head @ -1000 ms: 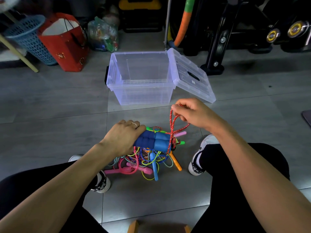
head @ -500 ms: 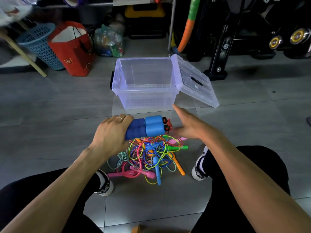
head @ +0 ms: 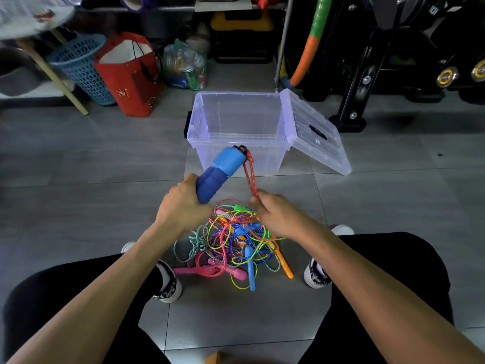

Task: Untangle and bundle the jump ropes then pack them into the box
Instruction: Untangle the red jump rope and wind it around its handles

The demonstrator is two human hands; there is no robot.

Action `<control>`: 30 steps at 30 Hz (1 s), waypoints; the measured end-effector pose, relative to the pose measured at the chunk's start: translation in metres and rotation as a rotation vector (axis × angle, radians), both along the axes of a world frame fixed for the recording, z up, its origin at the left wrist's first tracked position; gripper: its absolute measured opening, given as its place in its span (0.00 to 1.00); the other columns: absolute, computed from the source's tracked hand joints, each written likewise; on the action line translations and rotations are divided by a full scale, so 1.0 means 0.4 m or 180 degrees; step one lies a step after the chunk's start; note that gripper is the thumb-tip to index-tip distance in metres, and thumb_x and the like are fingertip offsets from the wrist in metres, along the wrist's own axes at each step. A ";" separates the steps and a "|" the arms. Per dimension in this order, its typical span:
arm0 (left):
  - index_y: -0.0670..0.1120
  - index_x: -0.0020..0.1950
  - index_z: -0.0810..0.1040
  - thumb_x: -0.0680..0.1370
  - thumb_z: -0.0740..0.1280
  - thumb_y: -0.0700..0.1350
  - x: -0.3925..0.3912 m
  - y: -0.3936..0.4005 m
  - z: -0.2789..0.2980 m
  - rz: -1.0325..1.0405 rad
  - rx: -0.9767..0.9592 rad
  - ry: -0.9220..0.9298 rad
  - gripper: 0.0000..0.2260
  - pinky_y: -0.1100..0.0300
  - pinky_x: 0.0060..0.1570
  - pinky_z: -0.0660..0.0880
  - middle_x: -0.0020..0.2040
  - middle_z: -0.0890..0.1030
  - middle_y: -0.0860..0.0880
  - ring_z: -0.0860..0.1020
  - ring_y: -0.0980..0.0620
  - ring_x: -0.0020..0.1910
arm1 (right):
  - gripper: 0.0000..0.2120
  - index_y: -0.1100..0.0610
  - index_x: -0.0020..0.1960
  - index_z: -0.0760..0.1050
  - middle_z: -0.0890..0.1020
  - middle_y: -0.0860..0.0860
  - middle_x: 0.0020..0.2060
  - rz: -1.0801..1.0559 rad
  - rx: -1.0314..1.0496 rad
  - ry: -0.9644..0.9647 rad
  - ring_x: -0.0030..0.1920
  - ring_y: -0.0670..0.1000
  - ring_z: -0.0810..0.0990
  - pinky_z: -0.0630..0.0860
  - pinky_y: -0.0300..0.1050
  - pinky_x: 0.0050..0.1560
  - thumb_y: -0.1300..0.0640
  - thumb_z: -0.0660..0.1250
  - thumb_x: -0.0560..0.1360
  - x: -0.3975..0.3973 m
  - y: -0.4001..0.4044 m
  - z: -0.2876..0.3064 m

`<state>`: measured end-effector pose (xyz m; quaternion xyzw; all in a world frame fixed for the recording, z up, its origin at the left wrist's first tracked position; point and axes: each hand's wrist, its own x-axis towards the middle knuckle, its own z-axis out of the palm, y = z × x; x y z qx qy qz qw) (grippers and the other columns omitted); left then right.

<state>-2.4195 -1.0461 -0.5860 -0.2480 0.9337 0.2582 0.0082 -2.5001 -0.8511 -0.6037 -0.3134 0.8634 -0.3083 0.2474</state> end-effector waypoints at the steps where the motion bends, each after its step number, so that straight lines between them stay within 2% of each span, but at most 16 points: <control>1: 0.44 0.47 0.71 0.69 0.67 0.39 -0.009 0.001 -0.004 0.0114 0.0343 -0.0225 0.09 0.56 0.35 0.67 0.39 0.75 0.47 0.72 0.43 0.37 | 0.15 0.57 0.51 0.70 0.78 0.55 0.34 0.0141 0.0132 0.0371 0.34 0.56 0.78 0.74 0.51 0.37 0.48 0.51 0.84 0.016 -0.005 0.005; 3: 0.45 0.46 0.73 0.69 0.67 0.40 -0.022 0.005 -0.015 0.0229 0.0676 -0.0520 0.07 0.58 0.32 0.67 0.38 0.76 0.47 0.73 0.46 0.36 | 0.14 0.57 0.51 0.68 0.79 0.56 0.38 0.0393 0.0335 0.0894 0.38 0.59 0.79 0.75 0.53 0.38 0.49 0.50 0.83 0.039 -0.017 0.010; 4: 0.45 0.46 0.72 0.69 0.67 0.41 -0.025 0.008 -0.018 0.0231 0.0576 -0.0610 0.07 0.59 0.33 0.68 0.38 0.76 0.47 0.74 0.46 0.36 | 0.11 0.57 0.49 0.67 0.79 0.57 0.41 0.0531 0.0448 0.1065 0.40 0.61 0.79 0.74 0.52 0.38 0.51 0.52 0.83 0.047 -0.023 0.009; 6: 0.44 0.50 0.71 0.70 0.67 0.44 -0.027 0.016 -0.023 0.0097 -0.0123 -0.0736 0.11 0.58 0.38 0.70 0.41 0.76 0.48 0.77 0.44 0.41 | 0.05 0.55 0.45 0.64 0.80 0.58 0.43 0.0822 0.0670 0.1347 0.41 0.62 0.79 0.70 0.49 0.36 0.57 0.55 0.80 0.060 -0.033 0.020; 9: 0.44 0.58 0.70 0.72 0.69 0.47 -0.026 0.022 -0.045 -0.0218 -0.1225 -0.1063 0.17 0.54 0.46 0.72 0.52 0.79 0.46 0.79 0.42 0.53 | 0.05 0.53 0.44 0.63 0.79 0.56 0.44 0.1074 0.0866 0.1471 0.42 0.61 0.79 0.68 0.49 0.35 0.60 0.58 0.76 0.052 -0.032 0.035; 12: 0.47 0.61 0.71 0.73 0.68 0.46 -0.027 0.036 -0.077 -0.0652 -0.1821 -0.1206 0.17 0.55 0.49 0.73 0.57 0.80 0.46 0.79 0.45 0.55 | 0.03 0.54 0.43 0.67 0.78 0.54 0.45 0.1350 0.0970 0.1612 0.45 0.59 0.79 0.76 0.53 0.41 0.60 0.57 0.75 0.023 -0.017 0.052; 16: 0.49 0.61 0.71 0.74 0.66 0.43 -0.015 0.062 -0.098 -0.1533 -0.2231 -0.0819 0.16 0.55 0.50 0.71 0.56 0.78 0.48 0.77 0.45 0.55 | 0.11 0.57 0.50 0.74 0.80 0.54 0.48 0.1014 0.0750 0.1622 0.49 0.57 0.78 0.74 0.52 0.46 0.54 0.55 0.82 -0.030 0.013 0.073; 17: 0.49 0.59 0.73 0.71 0.68 0.44 -0.010 0.063 -0.097 -0.1759 -0.2248 -0.0550 0.17 0.55 0.47 0.71 0.53 0.79 0.48 0.78 0.45 0.52 | 0.12 0.55 0.47 0.74 0.81 0.55 0.47 0.0844 0.0589 0.1514 0.49 0.57 0.78 0.75 0.52 0.46 0.52 0.56 0.82 -0.043 0.018 0.067; 19: 0.49 0.49 0.77 0.59 0.76 0.44 -0.003 0.057 -0.095 -0.2211 -0.2249 -0.0018 0.21 0.56 0.37 0.72 0.41 0.79 0.49 0.79 0.46 0.40 | 0.13 0.56 0.44 0.77 0.82 0.54 0.43 0.0499 0.0276 0.1073 0.46 0.55 0.79 0.74 0.51 0.46 0.51 0.59 0.81 -0.067 0.027 0.056; 21: 0.48 0.46 0.79 0.51 0.77 0.43 0.001 0.044 -0.094 -0.2492 -0.2135 0.0399 0.24 0.57 0.32 0.72 0.37 0.78 0.49 0.78 0.45 0.34 | 0.11 0.58 0.47 0.81 0.82 0.49 0.37 0.0345 0.0072 0.0561 0.40 0.43 0.78 0.73 0.40 0.43 0.54 0.63 0.80 -0.081 0.039 0.054; 22: 0.47 0.47 0.79 0.51 0.75 0.43 0.003 0.037 -0.092 -0.2589 -0.2048 0.0587 0.25 0.57 0.32 0.72 0.37 0.78 0.49 0.78 0.45 0.34 | 0.11 0.58 0.47 0.82 0.80 0.44 0.34 0.0304 -0.0033 0.0374 0.36 0.39 0.77 0.70 0.33 0.38 0.55 0.63 0.80 -0.083 0.045 0.057; 25: 0.47 0.52 0.76 0.58 0.66 0.46 0.009 0.022 -0.070 -0.2564 -0.1763 0.1198 0.22 0.56 0.34 0.73 0.39 0.78 0.48 0.77 0.44 0.35 | 0.12 0.59 0.46 0.82 0.77 0.40 0.29 0.0042 -0.0281 -0.0057 0.31 0.34 0.74 0.67 0.29 0.33 0.56 0.62 0.81 -0.075 0.059 0.065; 27: 0.48 0.54 0.72 0.61 0.58 0.48 0.014 0.018 -0.059 -0.2388 -0.1519 0.1453 0.21 0.54 0.34 0.74 0.40 0.78 0.48 0.77 0.43 0.36 | 0.15 0.61 0.44 0.80 0.79 0.42 0.29 -0.0131 -0.0346 -0.0243 0.30 0.36 0.74 0.67 0.31 0.36 0.54 0.61 0.81 -0.073 0.061 0.042; 28: 0.48 0.54 0.71 0.62 0.57 0.48 0.017 0.018 -0.055 -0.2278 -0.1382 0.1516 0.22 0.54 0.35 0.74 0.41 0.78 0.48 0.77 0.43 0.36 | 0.17 0.62 0.43 0.79 0.79 0.47 0.30 -0.0243 -0.0420 -0.0380 0.32 0.39 0.73 0.69 0.39 0.38 0.50 0.61 0.80 -0.069 0.062 0.034; 29: 0.49 0.55 0.71 0.61 0.57 0.48 0.019 0.020 -0.053 -0.2170 -0.1257 0.1547 0.22 0.54 0.35 0.75 0.41 0.78 0.48 0.78 0.43 0.37 | 0.21 0.65 0.42 0.77 0.77 0.55 0.31 -0.0337 -0.0613 -0.0611 0.34 0.46 0.72 0.67 0.43 0.39 0.46 0.61 0.78 -0.058 0.063 0.035; 30: 0.49 0.55 0.71 0.61 0.59 0.47 0.021 0.023 -0.055 -0.2068 -0.1136 0.1543 0.22 0.54 0.35 0.75 0.41 0.78 0.49 0.78 0.43 0.37 | 0.23 0.67 0.40 0.73 0.73 0.59 0.32 -0.0406 -0.0848 -0.0854 0.35 0.50 0.69 0.65 0.46 0.39 0.45 0.62 0.76 -0.055 0.066 0.024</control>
